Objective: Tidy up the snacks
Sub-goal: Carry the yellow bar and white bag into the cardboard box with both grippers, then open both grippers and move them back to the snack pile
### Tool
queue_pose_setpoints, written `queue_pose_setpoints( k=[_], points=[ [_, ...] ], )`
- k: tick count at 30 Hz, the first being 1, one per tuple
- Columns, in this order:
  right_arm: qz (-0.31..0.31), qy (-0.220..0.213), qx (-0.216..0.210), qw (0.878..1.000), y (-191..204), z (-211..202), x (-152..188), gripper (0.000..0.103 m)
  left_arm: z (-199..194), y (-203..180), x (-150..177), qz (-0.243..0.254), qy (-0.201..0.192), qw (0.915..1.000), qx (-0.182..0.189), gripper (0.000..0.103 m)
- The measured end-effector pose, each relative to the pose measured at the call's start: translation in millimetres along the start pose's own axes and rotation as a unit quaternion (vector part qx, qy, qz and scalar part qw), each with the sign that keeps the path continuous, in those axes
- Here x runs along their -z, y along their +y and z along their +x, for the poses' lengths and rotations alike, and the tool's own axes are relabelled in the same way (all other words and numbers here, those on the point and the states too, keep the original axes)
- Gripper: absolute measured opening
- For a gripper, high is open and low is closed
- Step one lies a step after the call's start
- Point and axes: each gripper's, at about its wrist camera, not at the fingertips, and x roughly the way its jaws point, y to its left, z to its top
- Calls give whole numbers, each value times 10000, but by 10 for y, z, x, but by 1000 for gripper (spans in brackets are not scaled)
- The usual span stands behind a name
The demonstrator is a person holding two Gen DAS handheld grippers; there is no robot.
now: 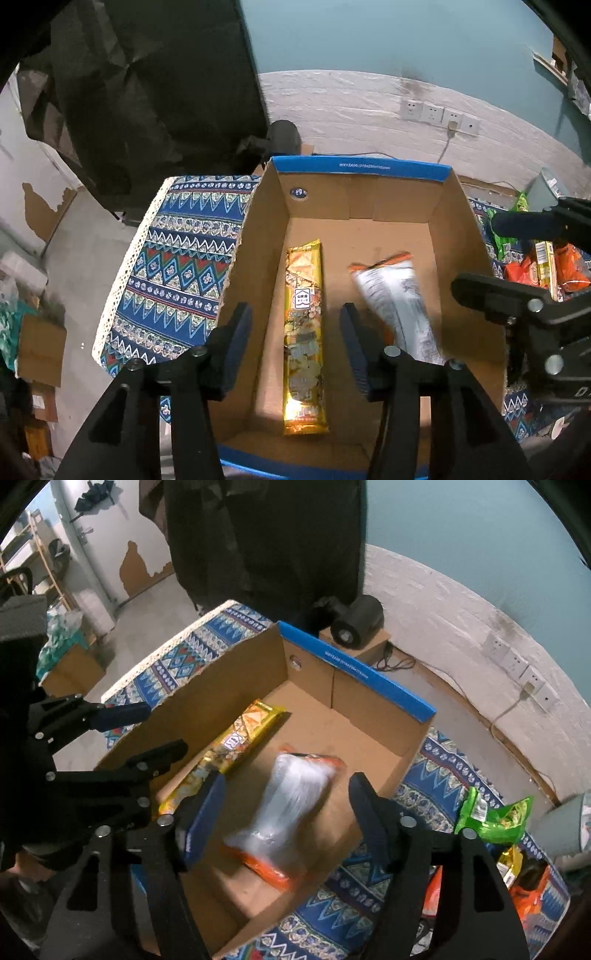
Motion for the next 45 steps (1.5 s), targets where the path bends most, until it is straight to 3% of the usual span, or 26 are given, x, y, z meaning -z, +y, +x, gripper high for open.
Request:
queue_pose_setpoints(
  k=[5, 8, 13, 20, 32, 45],
  points=[
    [99, -124, 48, 9999, -109, -195, 65, 73, -136, -98, -33, 49, -174, 9998, 90, 60],
    [114, -190, 180, 9996, -202, -327, 152, 76, -188, -199, -60, 124, -215, 9996, 149, 61],
    [257, -191, 301, 9990, -428, -518, 344, 77, -290, -447, -80, 297, -255, 9986, 367, 69],
    [493, -248, 516, 9971, -754, -808, 619, 79, -400, -866, -75, 650, -271, 9956, 614, 74],
    [869, -239, 867, 9922, -1272, -1166, 1166, 80, -486, -1423, -13, 1069, -125, 9906, 847, 80],
    [1574, -60, 1193, 9803, -1849, -1359, 1772, 81, -401, -1999, 71, 1443, 242, 9844, 978, 81]
  ],
)
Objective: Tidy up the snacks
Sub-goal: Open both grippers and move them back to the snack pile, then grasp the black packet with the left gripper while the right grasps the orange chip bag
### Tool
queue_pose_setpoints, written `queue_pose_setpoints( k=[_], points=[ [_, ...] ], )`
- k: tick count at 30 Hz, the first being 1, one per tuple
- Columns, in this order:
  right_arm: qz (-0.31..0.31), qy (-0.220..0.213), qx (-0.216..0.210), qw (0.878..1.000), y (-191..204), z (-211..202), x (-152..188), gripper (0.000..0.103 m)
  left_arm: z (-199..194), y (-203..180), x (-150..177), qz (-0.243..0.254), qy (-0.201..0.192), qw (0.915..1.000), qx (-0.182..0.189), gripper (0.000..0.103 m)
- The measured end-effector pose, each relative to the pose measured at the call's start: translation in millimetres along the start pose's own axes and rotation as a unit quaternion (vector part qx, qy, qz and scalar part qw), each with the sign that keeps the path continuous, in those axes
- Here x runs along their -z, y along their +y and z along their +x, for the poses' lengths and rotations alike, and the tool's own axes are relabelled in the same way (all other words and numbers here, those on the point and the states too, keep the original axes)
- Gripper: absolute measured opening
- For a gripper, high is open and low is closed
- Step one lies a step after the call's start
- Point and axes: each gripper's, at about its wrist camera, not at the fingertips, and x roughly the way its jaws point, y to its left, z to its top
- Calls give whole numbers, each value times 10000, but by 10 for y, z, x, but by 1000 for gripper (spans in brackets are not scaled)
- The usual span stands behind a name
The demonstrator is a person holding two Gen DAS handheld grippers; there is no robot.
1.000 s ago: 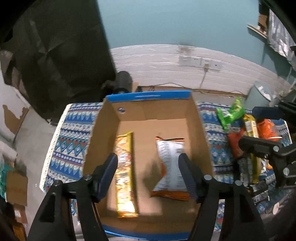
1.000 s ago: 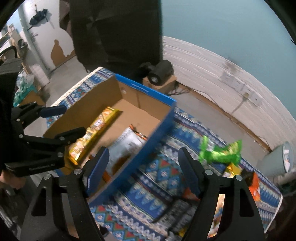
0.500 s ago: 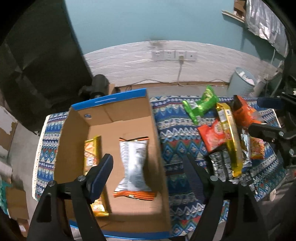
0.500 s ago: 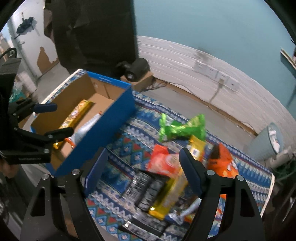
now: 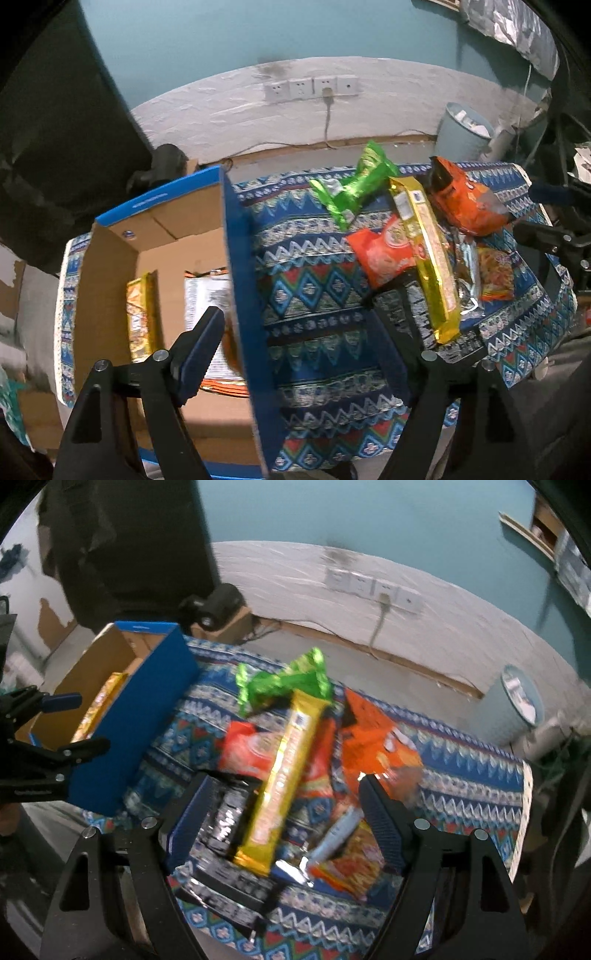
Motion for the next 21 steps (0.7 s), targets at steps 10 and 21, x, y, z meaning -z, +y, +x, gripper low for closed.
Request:
queue_pose_setpoints(
  k=[10, 21],
  points=[
    [337, 364, 230, 9985, -359, 168, 284, 81, 279, -308, -58, -17, 244, 9992, 305, 81],
    [764, 757, 444, 9932, -728, 452, 570, 81, 667, -641, -35, -13, 701, 9966, 445, 81]
  ],
)
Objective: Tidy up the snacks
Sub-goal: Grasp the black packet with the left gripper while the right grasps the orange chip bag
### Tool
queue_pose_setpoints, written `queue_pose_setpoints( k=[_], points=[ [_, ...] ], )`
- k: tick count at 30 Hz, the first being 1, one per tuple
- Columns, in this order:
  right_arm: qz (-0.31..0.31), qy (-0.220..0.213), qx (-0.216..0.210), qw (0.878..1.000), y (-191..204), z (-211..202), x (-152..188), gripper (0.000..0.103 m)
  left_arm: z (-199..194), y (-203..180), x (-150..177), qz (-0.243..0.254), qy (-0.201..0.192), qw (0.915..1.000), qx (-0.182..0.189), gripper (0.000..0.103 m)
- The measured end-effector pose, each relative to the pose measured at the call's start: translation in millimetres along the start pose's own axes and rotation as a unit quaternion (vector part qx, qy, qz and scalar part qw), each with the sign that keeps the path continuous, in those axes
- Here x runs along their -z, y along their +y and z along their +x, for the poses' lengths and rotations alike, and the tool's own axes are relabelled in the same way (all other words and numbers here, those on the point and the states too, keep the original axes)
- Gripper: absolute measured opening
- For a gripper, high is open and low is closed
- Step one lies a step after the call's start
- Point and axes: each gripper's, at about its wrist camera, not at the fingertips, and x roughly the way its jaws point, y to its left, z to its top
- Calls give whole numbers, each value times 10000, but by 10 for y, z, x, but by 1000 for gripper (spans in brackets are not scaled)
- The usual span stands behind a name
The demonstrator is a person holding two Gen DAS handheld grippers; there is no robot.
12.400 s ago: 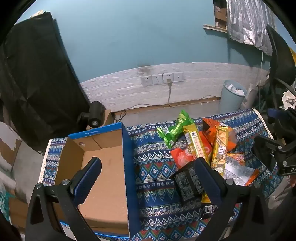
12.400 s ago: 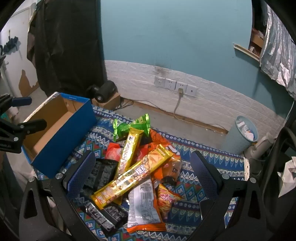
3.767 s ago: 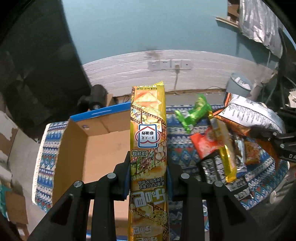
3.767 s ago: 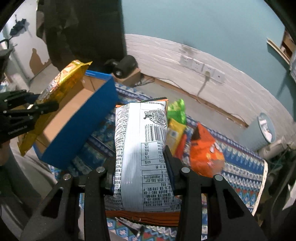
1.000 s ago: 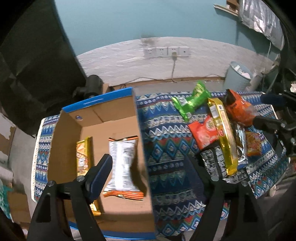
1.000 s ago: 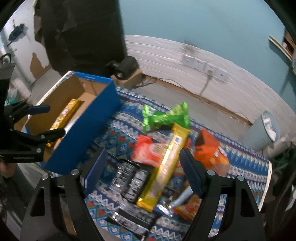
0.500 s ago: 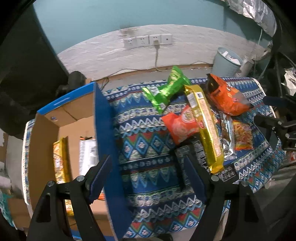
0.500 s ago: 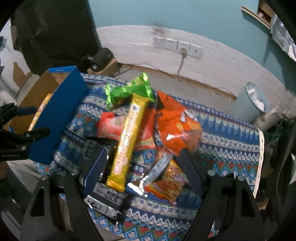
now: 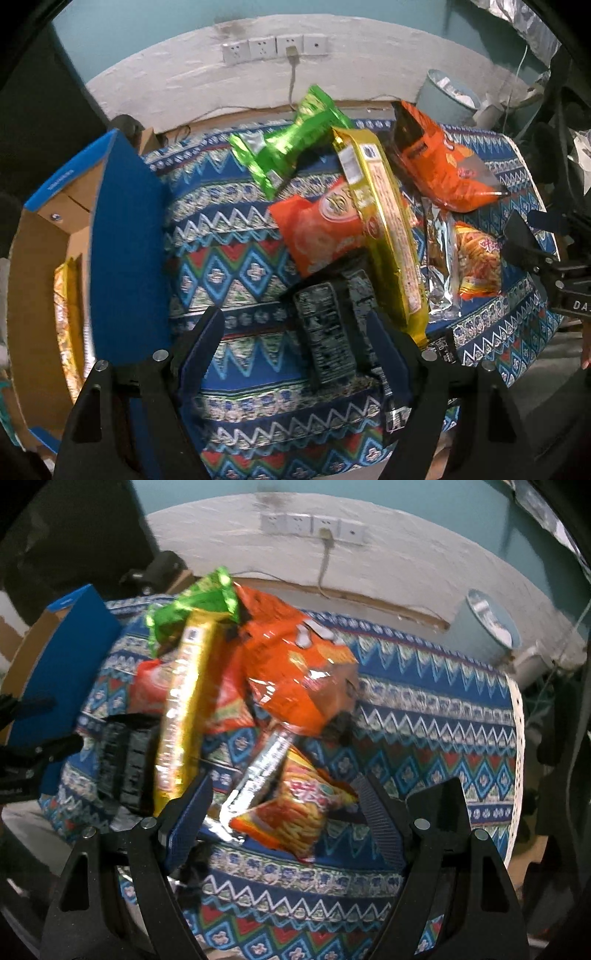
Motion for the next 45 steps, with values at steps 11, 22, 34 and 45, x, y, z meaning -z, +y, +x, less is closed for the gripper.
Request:
queue_pose_setpoints(
  k=[11, 22, 34, 45],
  points=[
    [514, 496, 118, 9974, -213, 491, 72, 81, 311, -124, -21, -121, 340, 9993, 39, 81],
    [412, 905, 200, 9948, -267, 739, 224, 81, 634, -131, -78, -349, 739, 9966, 99, 81],
    [278, 942, 71, 9951, -303, 929, 252, 81, 944, -226, -150, -86, 920, 9957, -17, 82],
    [-106, 941, 183, 9953, -149, 966, 256, 45, 938, -114, -100, 27, 759, 9971, 37, 69]
  ],
)
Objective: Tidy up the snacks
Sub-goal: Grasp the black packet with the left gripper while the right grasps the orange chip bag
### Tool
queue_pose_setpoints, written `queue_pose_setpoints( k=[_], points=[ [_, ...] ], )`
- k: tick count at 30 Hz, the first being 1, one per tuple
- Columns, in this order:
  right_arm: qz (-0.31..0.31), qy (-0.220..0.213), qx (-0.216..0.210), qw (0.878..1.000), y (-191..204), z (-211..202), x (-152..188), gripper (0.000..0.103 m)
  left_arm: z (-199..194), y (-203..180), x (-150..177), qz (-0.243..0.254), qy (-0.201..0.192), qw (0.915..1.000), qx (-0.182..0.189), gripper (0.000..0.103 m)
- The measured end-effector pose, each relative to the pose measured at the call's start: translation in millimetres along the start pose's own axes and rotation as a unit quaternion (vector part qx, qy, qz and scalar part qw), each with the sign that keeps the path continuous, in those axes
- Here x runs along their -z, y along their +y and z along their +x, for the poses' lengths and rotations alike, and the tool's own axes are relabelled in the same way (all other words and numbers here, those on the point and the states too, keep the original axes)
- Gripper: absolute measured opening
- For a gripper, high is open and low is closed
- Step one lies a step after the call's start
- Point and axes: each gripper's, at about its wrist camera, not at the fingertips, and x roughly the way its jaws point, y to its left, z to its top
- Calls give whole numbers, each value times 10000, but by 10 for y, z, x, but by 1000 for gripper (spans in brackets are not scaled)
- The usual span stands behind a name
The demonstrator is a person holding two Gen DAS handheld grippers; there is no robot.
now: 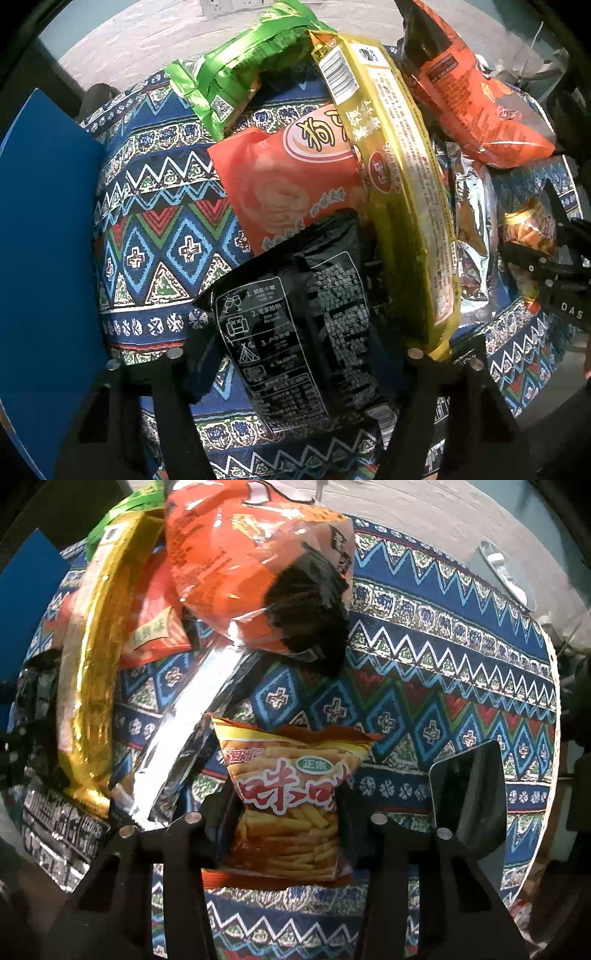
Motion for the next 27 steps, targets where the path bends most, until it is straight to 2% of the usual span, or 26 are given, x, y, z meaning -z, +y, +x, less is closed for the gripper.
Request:
queue_pose_setpoints(
  k=[9, 27],
  points=[
    [-148, -207, -23, 9997, 117, -357, 58, 45, -138, 113, 70, 61, -196, 9997, -129, 68],
    [-316, -747, -35, 9967, 313, -902, -17, 44, -949, 101, 410, 153, -1031, 9931, -543, 68]
  ],
)
